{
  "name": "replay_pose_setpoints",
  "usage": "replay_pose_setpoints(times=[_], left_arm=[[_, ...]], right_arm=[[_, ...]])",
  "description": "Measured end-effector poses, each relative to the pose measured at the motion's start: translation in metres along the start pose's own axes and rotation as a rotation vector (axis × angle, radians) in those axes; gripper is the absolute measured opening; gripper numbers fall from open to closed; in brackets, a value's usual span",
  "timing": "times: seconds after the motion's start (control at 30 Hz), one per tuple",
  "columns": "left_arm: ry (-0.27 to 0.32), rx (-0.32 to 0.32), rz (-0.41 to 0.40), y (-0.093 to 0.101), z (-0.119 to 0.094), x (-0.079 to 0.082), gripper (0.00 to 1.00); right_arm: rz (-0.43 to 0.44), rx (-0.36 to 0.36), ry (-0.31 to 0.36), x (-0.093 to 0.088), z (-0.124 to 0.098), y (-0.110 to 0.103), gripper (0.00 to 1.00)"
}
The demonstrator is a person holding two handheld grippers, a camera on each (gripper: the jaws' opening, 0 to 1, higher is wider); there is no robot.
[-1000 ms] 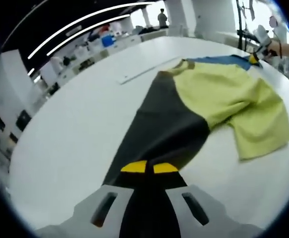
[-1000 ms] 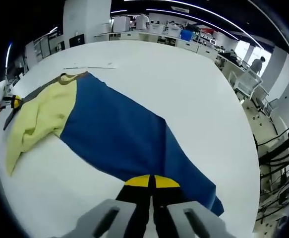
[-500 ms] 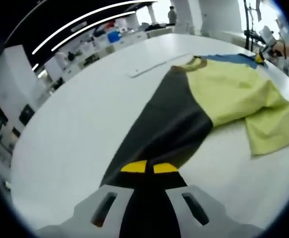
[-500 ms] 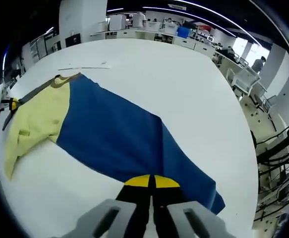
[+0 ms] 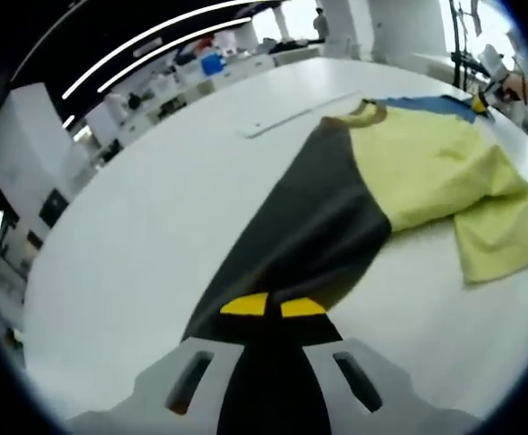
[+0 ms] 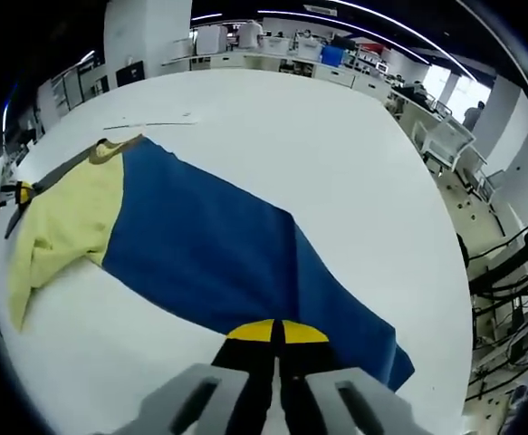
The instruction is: Fold the garment on the visible template until the final outline fits inside the template.
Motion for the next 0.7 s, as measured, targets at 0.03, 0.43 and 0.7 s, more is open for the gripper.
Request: replay_pose_setpoints(times=[0.03,0.43,0.7], left_arm=[[0.002,0.001,-0.005,0.0,-0.001,0.0,0.05],[0.151,-0.094,0.036,0.039,-0.024,0.039,0.46],[0.238,-0.165,0.066,0.077,-0.038,0.058,0.7]], right_arm=[[0.007,0.002,0.011,0.001,-0.001,0.0,0.0],[0.157,0.081,0.12,0.022,-0.032,-0.023,0.35],[0.143,0.156,0.174,0.028,-0.06,-0.052,0.55]])
Point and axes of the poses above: the point that each gripper's makers call its tool centre point, and the gripper's own axes: z roughly forward along the fingers, y roughly to its right, x roughly out of its top, the point moved 1 cm from there along -z, roughly backward along the fingers, and after that the axes turned 10 degrees about -x, right-handed, at the moved point
